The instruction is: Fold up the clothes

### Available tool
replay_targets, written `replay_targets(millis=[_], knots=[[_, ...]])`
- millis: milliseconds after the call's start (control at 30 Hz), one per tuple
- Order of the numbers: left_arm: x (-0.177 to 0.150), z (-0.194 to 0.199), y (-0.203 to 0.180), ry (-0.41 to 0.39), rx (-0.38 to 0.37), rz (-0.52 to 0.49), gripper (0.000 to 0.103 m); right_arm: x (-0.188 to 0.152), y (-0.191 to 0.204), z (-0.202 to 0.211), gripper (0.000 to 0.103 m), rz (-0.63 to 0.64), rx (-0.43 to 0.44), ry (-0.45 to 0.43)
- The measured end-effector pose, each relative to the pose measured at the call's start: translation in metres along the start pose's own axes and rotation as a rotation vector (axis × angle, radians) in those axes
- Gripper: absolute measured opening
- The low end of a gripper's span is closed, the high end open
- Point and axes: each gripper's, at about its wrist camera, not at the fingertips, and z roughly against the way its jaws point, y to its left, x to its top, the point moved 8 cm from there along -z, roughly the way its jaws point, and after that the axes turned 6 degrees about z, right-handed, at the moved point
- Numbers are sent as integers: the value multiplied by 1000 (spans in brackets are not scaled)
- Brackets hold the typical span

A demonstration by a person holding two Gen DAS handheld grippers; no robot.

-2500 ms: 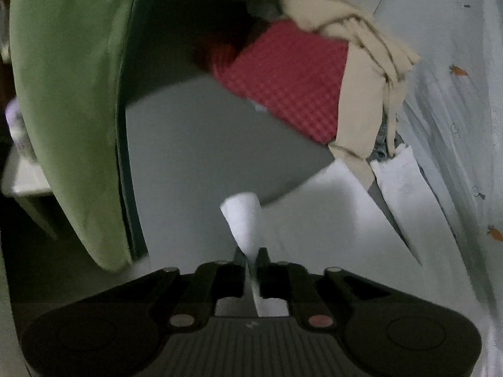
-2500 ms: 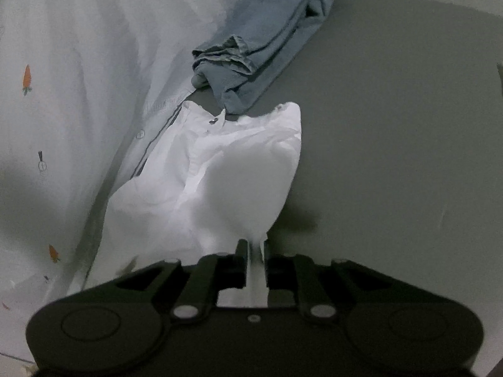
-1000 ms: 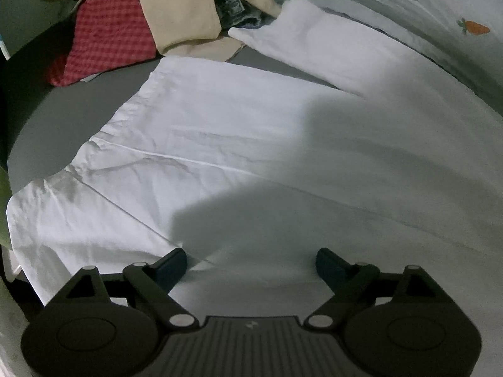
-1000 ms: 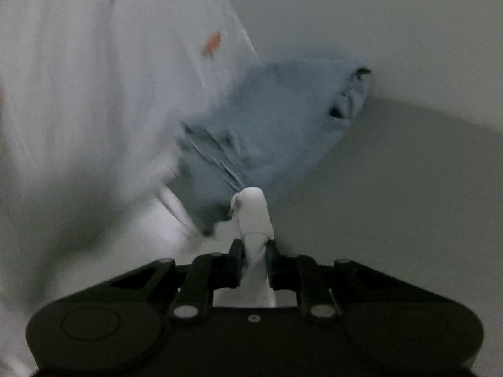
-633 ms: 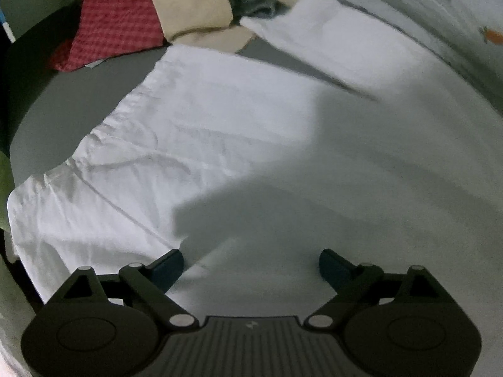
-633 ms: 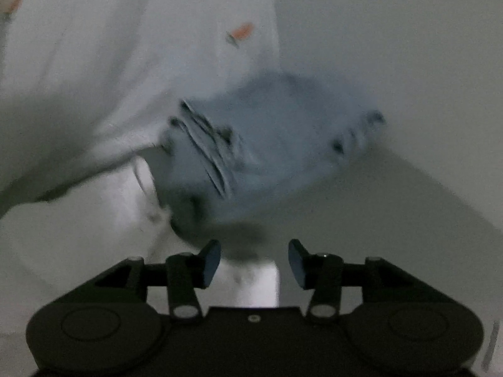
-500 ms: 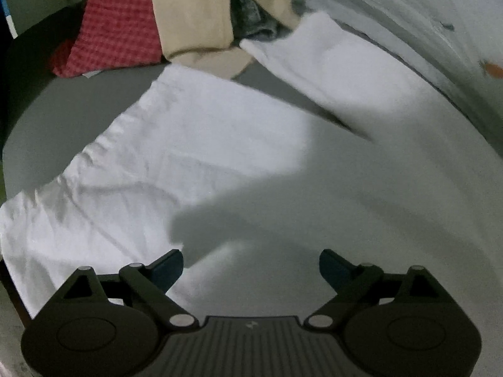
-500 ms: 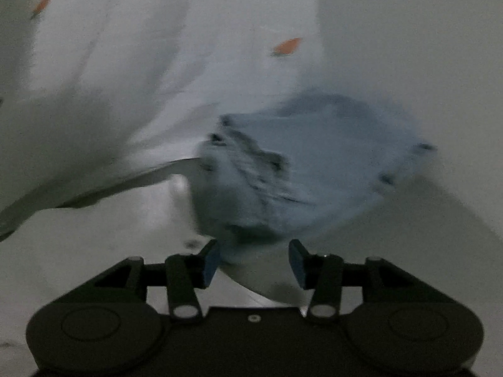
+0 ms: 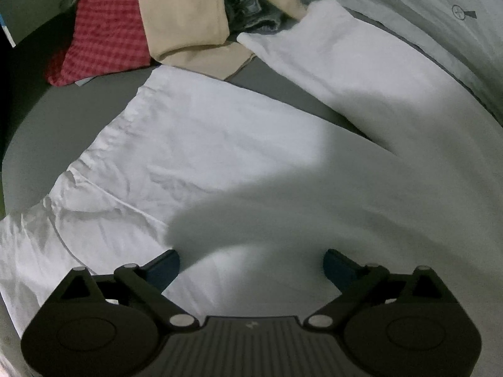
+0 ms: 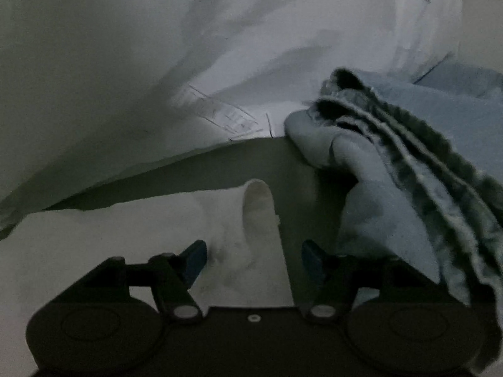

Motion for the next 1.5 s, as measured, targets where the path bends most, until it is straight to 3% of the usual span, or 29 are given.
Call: replay_targets(millis=[67,133,233,300,367,400,467,500,567,600,633,700,800,933,1000,1167,1233,1300,1433,1500], knots=[[0,-2,0,-3,4,7,102,1,6,-7,22,21,21,24],[1,-4,-2,-1,8,14,103,5,16,-9,11,56,10,23],[2,-5,-3,7,4,3,103,32,12,6,9,204,-167,-84],[1,-6,-2,0,-5,-1,103,49,-8,4,9,58,-152,-78],[0,-6,-2,-15,-8,-4,103,51,-20,-10,5,12,-189,-39],[0,-6,-2,-13,-9,-6,103,48,-22,-16,0,83,-260,-27],[1,-7,-1,-9,-16,-15,103,45,-25,-26,0,225,-398,-3],[1,-7,-1,-7,-20,-20,103,45,-18,-24,0,240,-379,2],[0,-7,0,-17,-28,-28,103,45,-4,-14,3,274,-332,-10],[-1,-6,0,-24,-29,-29,103,44,6,-2,9,292,-309,-29],[-1,-6,-1,-31,-28,-29,103,41,14,11,25,294,-291,-44],[-2,-5,-1,-41,-30,-28,103,34,26,35,44,284,-250,-71],[-3,-4,-1,-44,-42,-40,103,-3,40,76,47,182,-166,-62],[-10,0,2,-48,-69,-82,103,-68,48,122,60,33,-95,-2],[-14,3,5,-55,-87,-95,103,-108,51,147,63,1,-97,32],[-27,9,13,-78,-118,-160,103,-191,59,198,69,62,-170,75],[-32,12,17,-77,-129,-171,103,-204,63,211,69,116,-210,60],[-37,17,25,-67,-152,-150,103,-211,59,227,69,90,-215,34],[-47,32,48,-58,-233,-84,103,-220,29,250,76,-109,-244,2],[-53,39,64,-52,-263,-49,103,-226,16,248,76,-246,-181,8]])
